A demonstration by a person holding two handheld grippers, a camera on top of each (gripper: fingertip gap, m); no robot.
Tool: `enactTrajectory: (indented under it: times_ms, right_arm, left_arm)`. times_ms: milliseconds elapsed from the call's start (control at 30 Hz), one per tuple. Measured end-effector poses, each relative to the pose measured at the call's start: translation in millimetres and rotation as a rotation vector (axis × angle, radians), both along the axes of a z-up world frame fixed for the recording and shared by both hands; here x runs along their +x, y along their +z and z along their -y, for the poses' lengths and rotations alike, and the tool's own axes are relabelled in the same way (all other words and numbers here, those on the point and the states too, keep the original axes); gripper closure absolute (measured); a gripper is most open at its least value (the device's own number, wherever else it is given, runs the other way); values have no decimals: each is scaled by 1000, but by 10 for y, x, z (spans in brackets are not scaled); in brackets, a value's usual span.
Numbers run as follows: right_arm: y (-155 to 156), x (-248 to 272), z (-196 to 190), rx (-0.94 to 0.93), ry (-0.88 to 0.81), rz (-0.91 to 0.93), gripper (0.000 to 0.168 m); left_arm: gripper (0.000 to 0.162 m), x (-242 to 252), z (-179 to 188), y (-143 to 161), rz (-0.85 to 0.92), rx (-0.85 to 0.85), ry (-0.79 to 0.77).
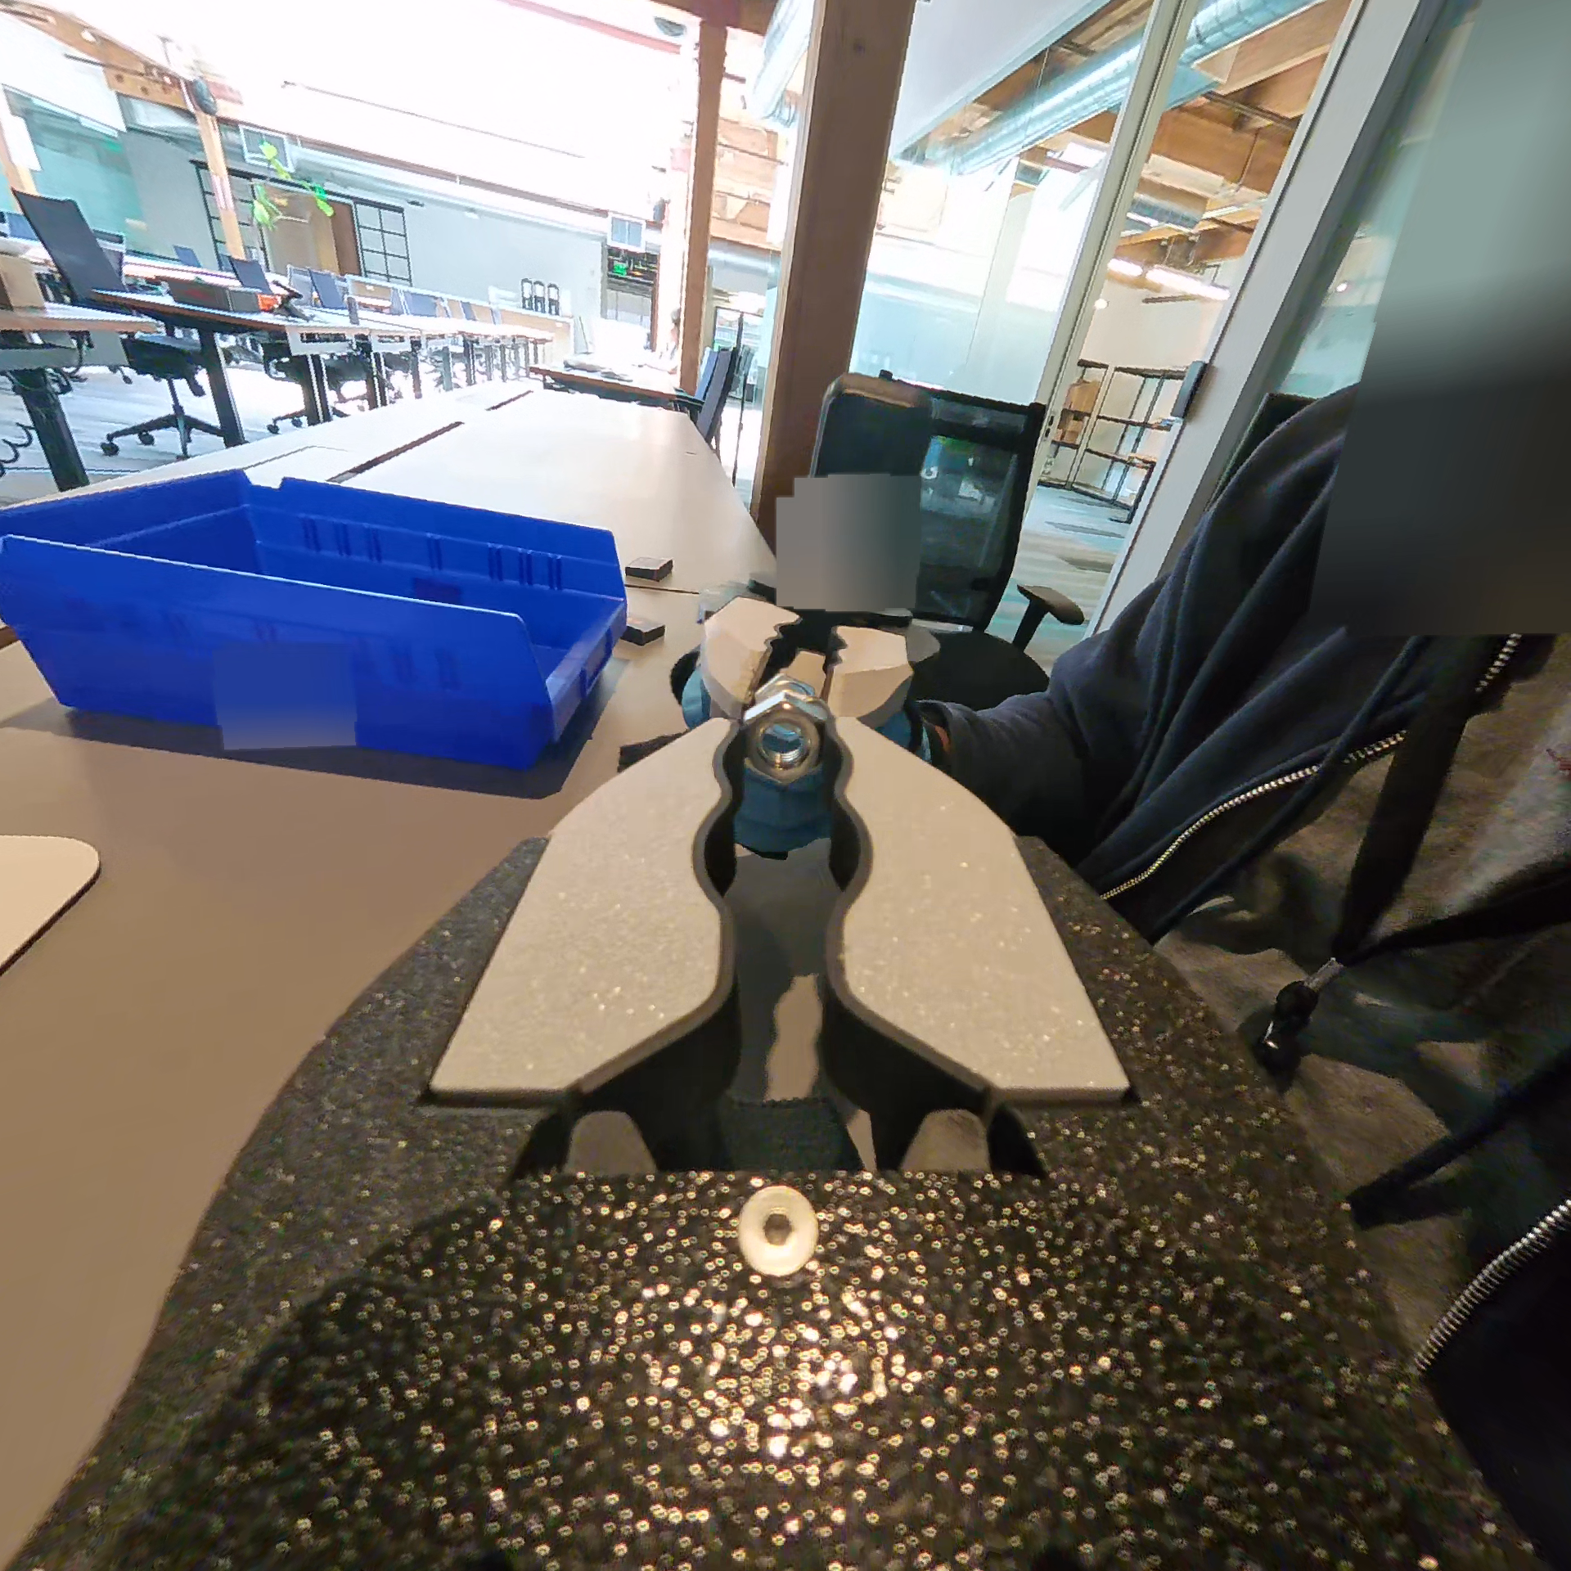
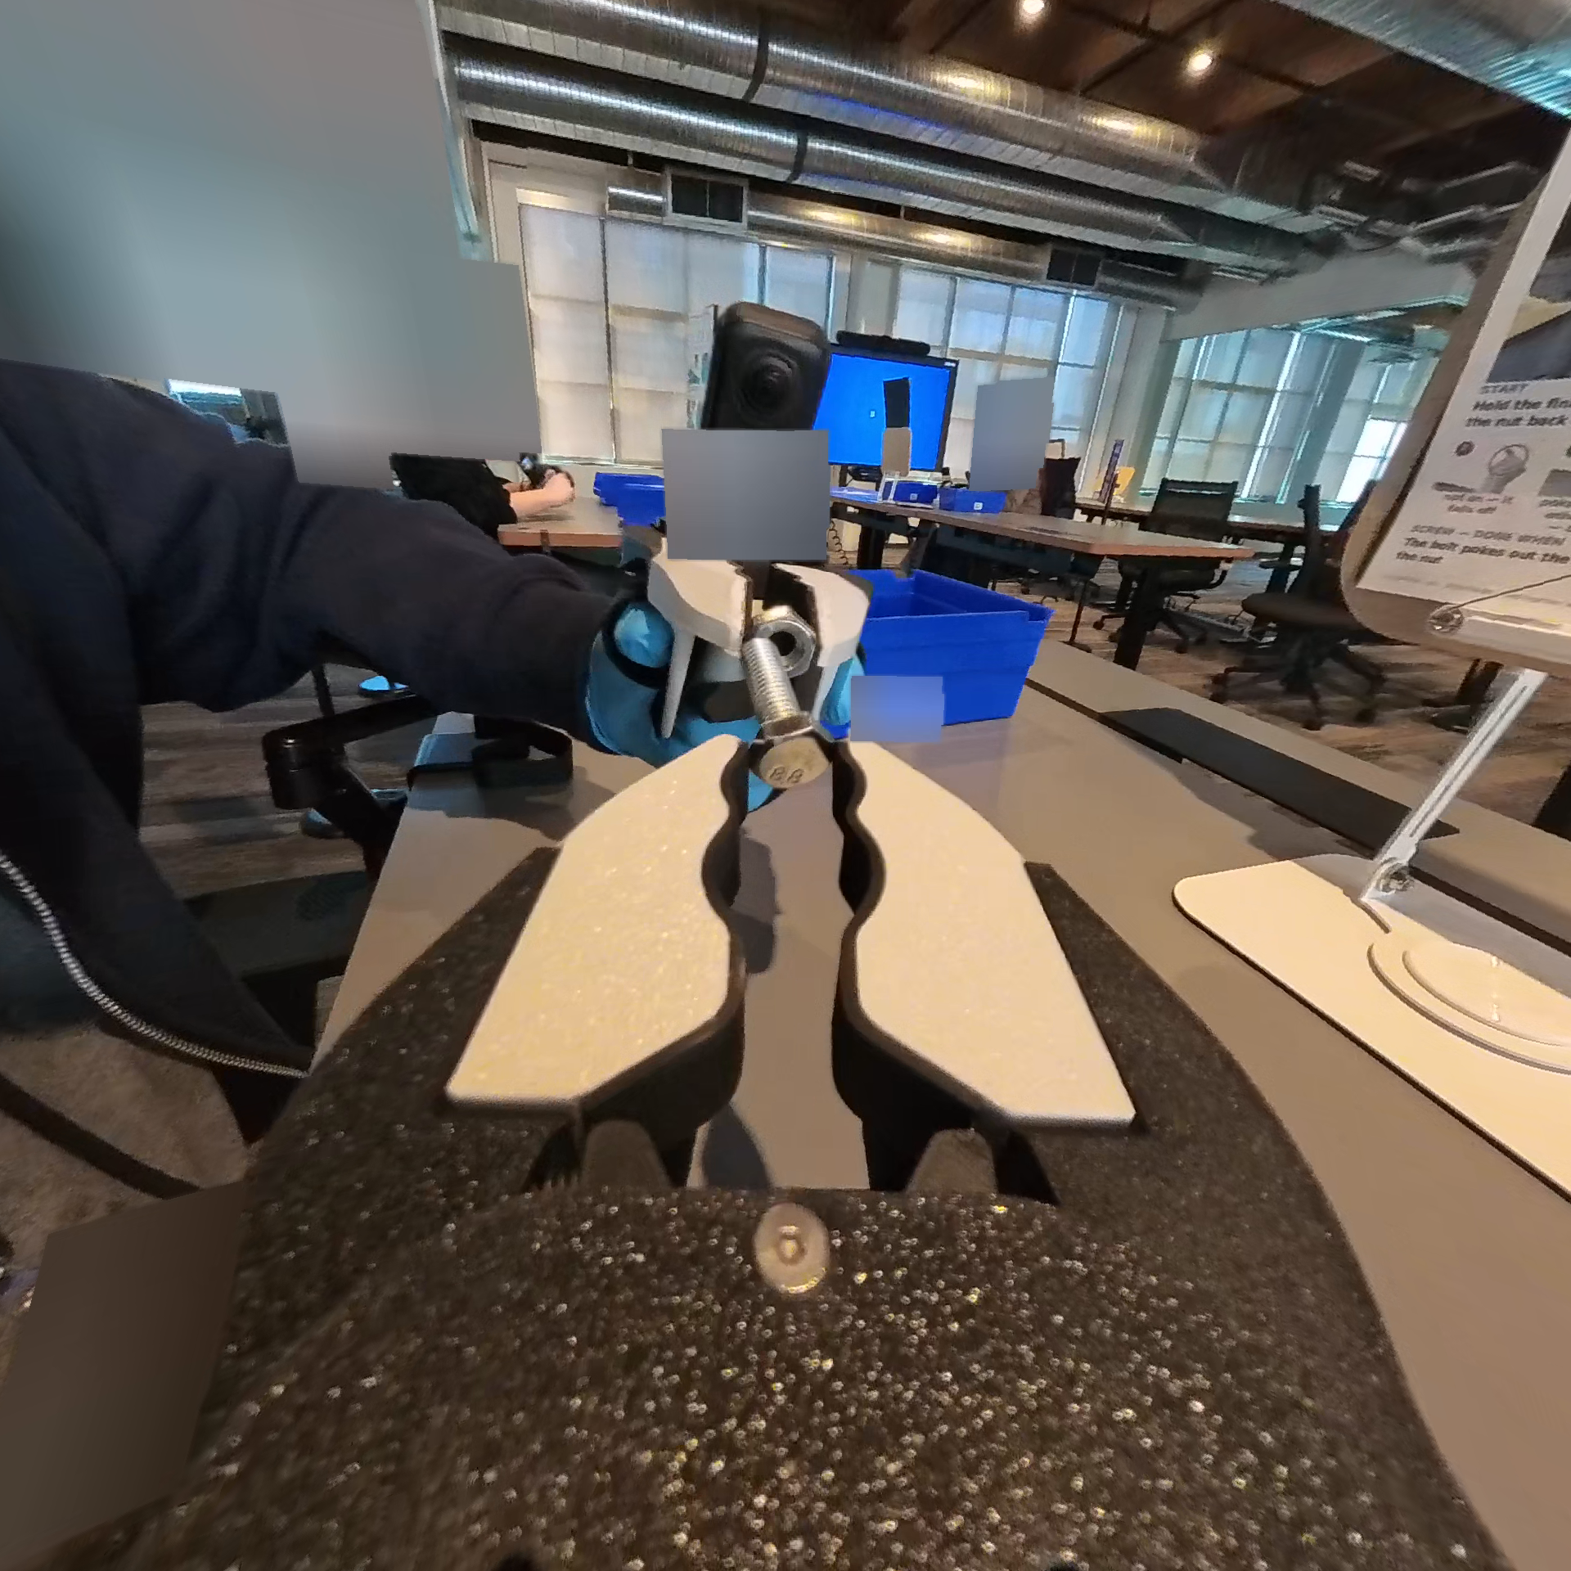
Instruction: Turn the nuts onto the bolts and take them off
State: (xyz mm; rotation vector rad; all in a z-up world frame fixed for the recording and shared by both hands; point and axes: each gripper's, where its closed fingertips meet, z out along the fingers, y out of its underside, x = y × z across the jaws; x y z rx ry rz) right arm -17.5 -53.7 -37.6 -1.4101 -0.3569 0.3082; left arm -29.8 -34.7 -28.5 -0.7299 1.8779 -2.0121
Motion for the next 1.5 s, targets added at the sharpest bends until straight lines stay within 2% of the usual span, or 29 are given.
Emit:
enactTrajectory:
  times_ms: [200,633,967,1500]
  right_arm:
    - [-15,8,-25,2,-52,36,150]
    - [-74,-8,-61,-10,-120,113,150]
    - [-181,-58,-43,-150,145,-174,150]
    - [-217,-68,-40,-205,251,-352,150]
  left_arm:
    - [145,1,7,-7,6,12,1]
    - [145,4,30,-98,76,196,50]
    - [145,-36,56,-187,201,443,81]
    - [145,-42,53,-230,310,534,101]
